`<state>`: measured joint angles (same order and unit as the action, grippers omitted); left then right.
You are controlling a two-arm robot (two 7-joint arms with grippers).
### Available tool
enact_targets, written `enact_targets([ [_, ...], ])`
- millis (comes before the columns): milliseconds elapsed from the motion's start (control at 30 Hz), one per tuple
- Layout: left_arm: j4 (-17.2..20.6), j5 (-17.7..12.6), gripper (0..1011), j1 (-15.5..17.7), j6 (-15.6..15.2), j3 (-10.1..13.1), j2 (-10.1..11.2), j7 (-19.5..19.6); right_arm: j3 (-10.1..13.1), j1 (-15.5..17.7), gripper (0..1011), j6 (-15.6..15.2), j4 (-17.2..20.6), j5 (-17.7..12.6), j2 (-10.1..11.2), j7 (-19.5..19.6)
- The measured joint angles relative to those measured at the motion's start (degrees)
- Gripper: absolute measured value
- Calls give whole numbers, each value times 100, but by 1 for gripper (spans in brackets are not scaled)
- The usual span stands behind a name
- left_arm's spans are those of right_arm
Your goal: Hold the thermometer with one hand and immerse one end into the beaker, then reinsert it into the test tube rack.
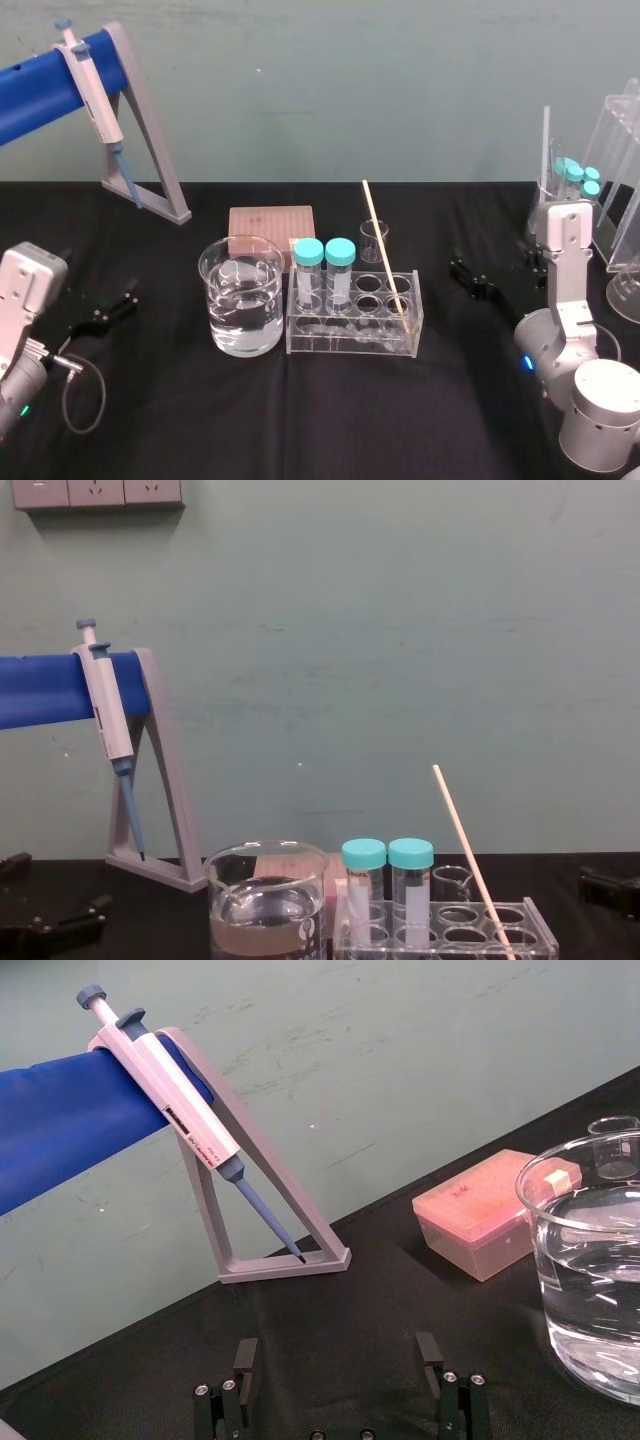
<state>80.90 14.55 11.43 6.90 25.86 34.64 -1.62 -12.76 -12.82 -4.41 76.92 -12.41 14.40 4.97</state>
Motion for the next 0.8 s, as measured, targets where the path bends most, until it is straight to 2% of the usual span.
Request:
enact_targets([
  [800, 0, 0, 1004, 0, 0, 0, 0, 0, 0, 0, 1003, 0, 0, 0, 0, -1],
])
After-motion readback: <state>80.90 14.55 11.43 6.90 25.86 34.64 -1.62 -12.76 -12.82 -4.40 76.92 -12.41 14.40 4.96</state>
